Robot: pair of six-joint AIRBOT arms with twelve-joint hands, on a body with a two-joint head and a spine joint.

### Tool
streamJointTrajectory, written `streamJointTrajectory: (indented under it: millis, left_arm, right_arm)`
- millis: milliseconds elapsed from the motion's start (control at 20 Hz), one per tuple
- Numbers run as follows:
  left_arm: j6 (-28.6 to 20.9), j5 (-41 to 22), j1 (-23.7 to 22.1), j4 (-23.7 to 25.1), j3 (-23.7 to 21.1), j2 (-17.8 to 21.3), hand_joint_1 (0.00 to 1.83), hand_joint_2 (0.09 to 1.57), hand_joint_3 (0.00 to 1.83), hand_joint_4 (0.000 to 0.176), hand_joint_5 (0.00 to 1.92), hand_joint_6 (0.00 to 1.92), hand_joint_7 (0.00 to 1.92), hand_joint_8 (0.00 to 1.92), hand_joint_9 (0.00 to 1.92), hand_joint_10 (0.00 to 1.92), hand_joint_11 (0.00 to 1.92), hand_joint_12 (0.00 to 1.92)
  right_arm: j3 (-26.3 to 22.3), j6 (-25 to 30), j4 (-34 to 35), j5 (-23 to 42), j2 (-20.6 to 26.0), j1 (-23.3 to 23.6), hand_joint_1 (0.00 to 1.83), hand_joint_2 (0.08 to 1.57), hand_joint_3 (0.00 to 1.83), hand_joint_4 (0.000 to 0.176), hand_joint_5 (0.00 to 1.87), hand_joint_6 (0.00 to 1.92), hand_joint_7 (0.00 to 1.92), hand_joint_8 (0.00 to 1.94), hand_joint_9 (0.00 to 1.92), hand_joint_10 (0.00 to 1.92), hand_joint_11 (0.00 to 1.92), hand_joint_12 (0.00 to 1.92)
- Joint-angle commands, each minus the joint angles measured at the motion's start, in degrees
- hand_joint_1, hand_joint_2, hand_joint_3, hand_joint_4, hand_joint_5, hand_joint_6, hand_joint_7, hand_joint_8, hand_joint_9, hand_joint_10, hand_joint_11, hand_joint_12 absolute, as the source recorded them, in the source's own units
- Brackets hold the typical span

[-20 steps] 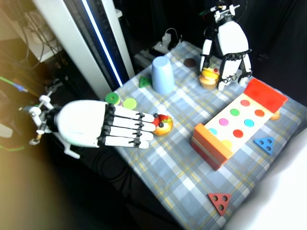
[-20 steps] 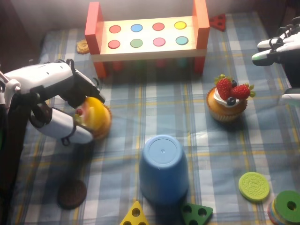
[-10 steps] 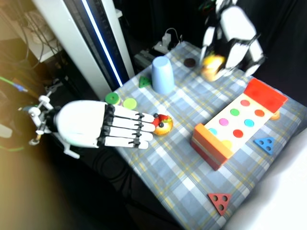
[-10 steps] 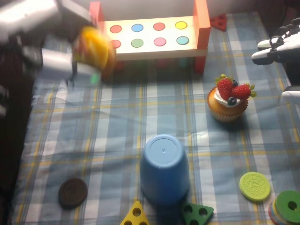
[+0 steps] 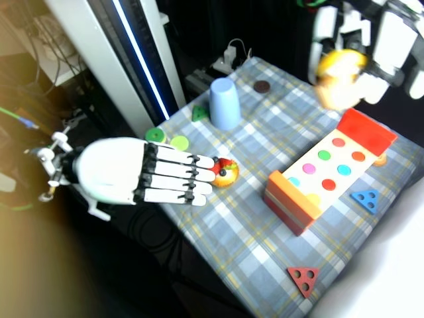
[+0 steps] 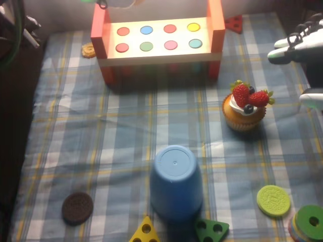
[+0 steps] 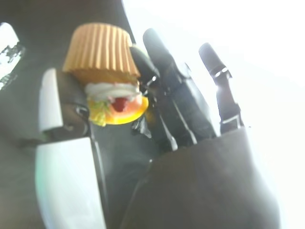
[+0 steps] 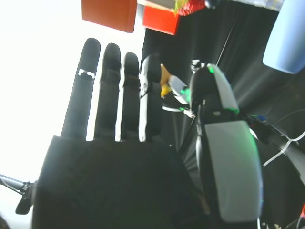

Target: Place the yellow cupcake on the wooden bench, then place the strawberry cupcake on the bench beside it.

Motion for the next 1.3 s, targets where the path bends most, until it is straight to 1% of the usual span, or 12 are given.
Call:
streamJointTrajectory:
  millis: [0, 400, 500, 550, 600, 650, 800, 850, 900, 950, 1000, 1250]
  left_arm:
    - [3.99, -3.23, -1.18, -3.01, 0.47, -1.00, 1.27, 1.03, 0.00, 0.000, 1.23, 0.39, 1.20, 0.76, 1.12, 0.00, 0.20, 0.95]
    - [33.32, 1.16, 0.83, -28.40, 6.59, -7.32, 1.23, 1.13, 0.00, 0.000, 0.90, 0.98, 1.05, 1.00, 1.05, 0.01, 0.13, 0.79]
    - [37.56, 1.17, 1.19, -31.74, 7.12, -7.85, 1.00, 1.26, 0.00, 0.000, 0.73, 1.36, 1.03, 0.55, 0.97, 0.00, 0.12, 0.73]
    - [41.11, 1.24, 1.38, -34.69, 7.42, -8.09, 0.64, 1.40, 0.01, 0.000, 0.82, 0.82, 1.11, 0.38, 0.98, 0.00, 0.15, 0.66]
    - [42.89, 1.48, 1.46, -36.10, 7.69, -8.24, 0.91, 1.27, 0.00, 0.000, 0.79, 1.19, 1.19, 0.25, 0.99, 0.00, 0.19, 0.59]
    - [43.46, 1.71, 1.52, -36.71, 8.01, -8.42, 1.16, 1.16, 0.03, 0.000, 0.82, 1.10, 1.05, 0.92, 1.02, 0.01, 0.21, 0.59]
    - [47.61, 1.95, 1.75, -40.12, 8.91, -9.37, 1.21, 1.15, 0.00, 0.000, 0.81, 1.19, 1.02, 0.97, 0.96, 0.00, 0.18, 0.67]
    - [50.30, 1.98, 1.85, -41.90, 9.18, -9.78, 1.06, 1.15, 0.00, 0.069, 0.88, 1.13, 0.92, 0.39, 0.90, 0.00, 0.18, 0.65]
    - [50.77, 1.98, 2.20, -42.21, 9.35, -10.07, 1.01, 1.07, 0.00, 0.025, 0.79, 0.43, 0.89, 0.12, 0.87, 0.00, 0.19, 0.62]
    - [50.77, 2.09, 2.48, -42.39, 9.44, -10.19, 1.06, 1.05, 0.00, 0.036, 0.82, 0.14, 0.93, 0.04, 0.87, 0.00, 0.20, 0.57]
    - [50.77, 2.18, 2.71, -42.35, 9.47, -10.29, 1.09, 1.04, 0.00, 0.021, 0.84, 0.03, 0.91, 0.01, 0.84, 0.00, 0.19, 0.49]
    - [50.77, 2.70, 3.86, -42.36, 10.22, -11.10, 0.95, 1.04, 0.00, 0.093, 0.76, 0.00, 0.68, 0.00, 0.58, 0.00, 0.01, 0.70]
  right_arm:
    - [0.21, 0.23, 1.86, 6.52, -0.20, 1.06, 0.70, 1.27, 0.00, 0.000, 0.55, 0.00, 0.52, 0.00, 0.51, 0.00, 0.24, 0.72]
    - [0.52, 0.63, 1.32, 6.08, -0.66, 1.44, 0.68, 1.27, 0.00, 0.000, 0.57, 0.00, 0.53, 0.00, 0.53, 0.00, 0.28, 0.72]
    - [0.60, 0.87, 1.22, 6.08, -0.65, 1.46, 0.61, 1.27, 0.00, 0.000, 0.56, 0.00, 0.53, 0.00, 0.54, 0.00, 0.32, 0.68]
    - [0.64, 0.94, 1.19, 6.08, -0.65, 1.46, 0.60, 1.28, 0.00, 0.000, 0.56, 0.00, 0.53, 0.00, 0.54, 0.00, 0.32, 0.67]
    - [0.64, 0.95, 1.18, 6.08, -0.65, 1.46, 0.58, 1.27, 0.00, 0.000, 0.55, 0.00, 0.52, 0.00, 0.53, 0.00, 0.31, 0.67]
    - [0.64, 1.01, 1.18, 6.08, -0.66, 1.46, 0.60, 1.27, 0.00, 0.000, 0.55, 0.00, 0.51, 0.00, 0.52, 0.00, 0.29, 0.66]
    - [0.71, 1.08, 1.07, 5.96, -0.68, 1.49, 0.62, 1.27, 0.00, 0.006, 0.54, 0.00, 0.51, 0.00, 0.51, 0.00, 0.30, 0.65]
    - [0.74, 1.08, 1.05, 5.96, -0.69, 1.51, 0.60, 1.27, 0.00, 0.004, 0.54, 0.00, 0.51, 0.00, 0.51, 0.00, 0.30, 0.64]
    - [0.76, 1.08, 1.04, 5.96, -0.69, 1.53, 0.61, 1.27, 0.00, 0.000, 0.55, 0.00, 0.51, 0.00, 0.51, 0.00, 0.31, 0.59]
    - [0.78, 1.08, 1.02, 5.96, -0.69, 1.55, 0.62, 1.27, 0.00, 0.000, 0.54, 0.00, 0.51, 0.00, 0.51, 0.00, 0.31, 0.58]
    - [0.79, 1.08, 1.00, 5.96, -0.69, 1.56, 0.63, 1.27, 0.00, 0.000, 0.54, 0.00, 0.51, 0.00, 0.51, 0.00, 0.31, 0.57]
    - [0.84, 1.09, 0.90, 5.85, -0.69, 1.56, 0.67, 1.27, 0.00, 0.000, 0.53, 0.00, 0.51, 0.00, 0.51, 0.00, 0.34, 0.51]
